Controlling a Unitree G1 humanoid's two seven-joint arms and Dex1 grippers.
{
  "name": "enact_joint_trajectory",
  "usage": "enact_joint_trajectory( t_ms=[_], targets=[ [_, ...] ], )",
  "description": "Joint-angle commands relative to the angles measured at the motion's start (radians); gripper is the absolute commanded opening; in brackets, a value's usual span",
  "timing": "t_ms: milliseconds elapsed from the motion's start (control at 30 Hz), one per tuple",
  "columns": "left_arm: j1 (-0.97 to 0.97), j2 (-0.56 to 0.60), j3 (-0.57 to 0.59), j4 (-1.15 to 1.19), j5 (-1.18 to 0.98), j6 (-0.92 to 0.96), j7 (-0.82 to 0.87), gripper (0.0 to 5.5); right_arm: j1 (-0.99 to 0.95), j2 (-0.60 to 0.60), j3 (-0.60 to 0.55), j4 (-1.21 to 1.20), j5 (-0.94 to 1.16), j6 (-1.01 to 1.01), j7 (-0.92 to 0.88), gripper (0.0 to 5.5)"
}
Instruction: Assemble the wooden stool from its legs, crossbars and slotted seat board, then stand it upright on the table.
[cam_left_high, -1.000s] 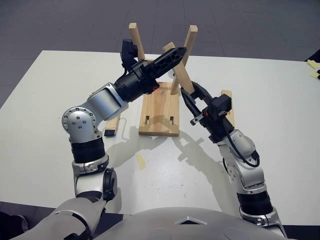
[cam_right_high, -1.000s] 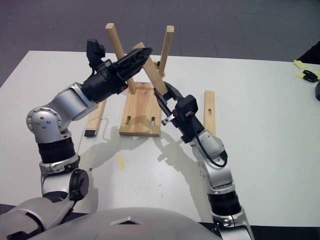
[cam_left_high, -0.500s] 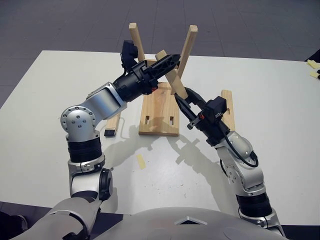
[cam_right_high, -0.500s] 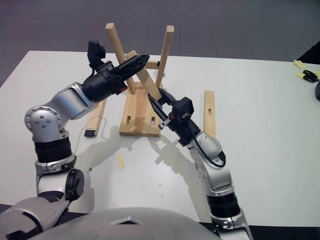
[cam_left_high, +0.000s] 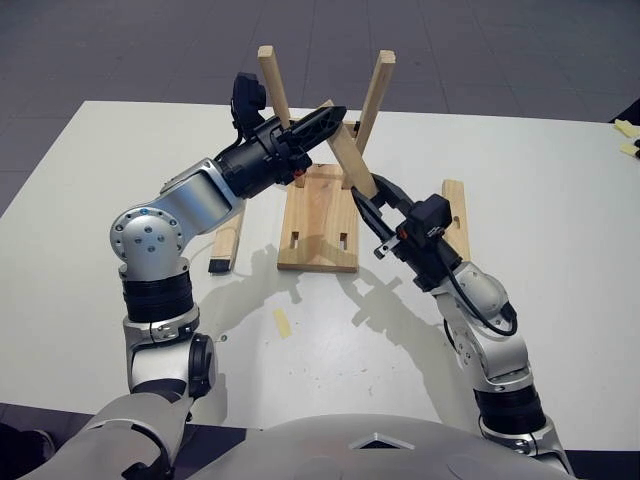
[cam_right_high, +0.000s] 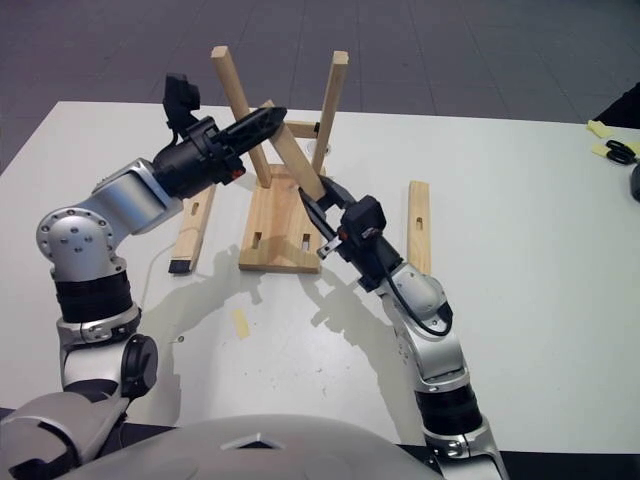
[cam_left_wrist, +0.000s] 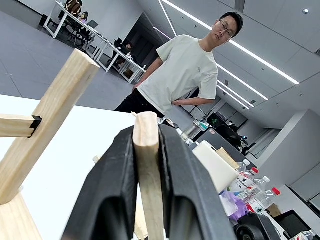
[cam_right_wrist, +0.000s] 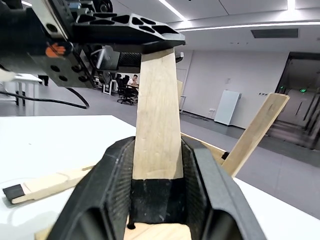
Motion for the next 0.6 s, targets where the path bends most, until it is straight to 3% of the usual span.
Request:
enact_joint_trajectory(
  t_ms=[33, 200, 367, 600],
  targets=[
    [-0.083, 0.019, 0.081, 0.045, 0.034, -0.07, 0.064, 0.42, -0.011, -0.013, -0.023, 0.035, -0.041, -0.023, -0.017, 2.1],
    [-0.166, 0.118, 0.172, 0.082, 0.185, -0.22, 0.106, 0.42, 0.008, -0.025, -0.07, 0.06, -0.037, -0.026, -0.028, 2.88],
    [0.021, 0.3, 0.057, 0.047, 0.582, -0.386, 0.059, 0.42, 0.045, -0.022, -0.157, 0.058, -0.021, -0.024, -0.072, 3.66],
    [0.295, 0.215, 0.003, 0.056, 0.771, -0.49, 0.057, 0.42, 0.068, -0.024, -0.227, 0.072, -0.015, -0.029, -0.1, 4.78]
  ],
)
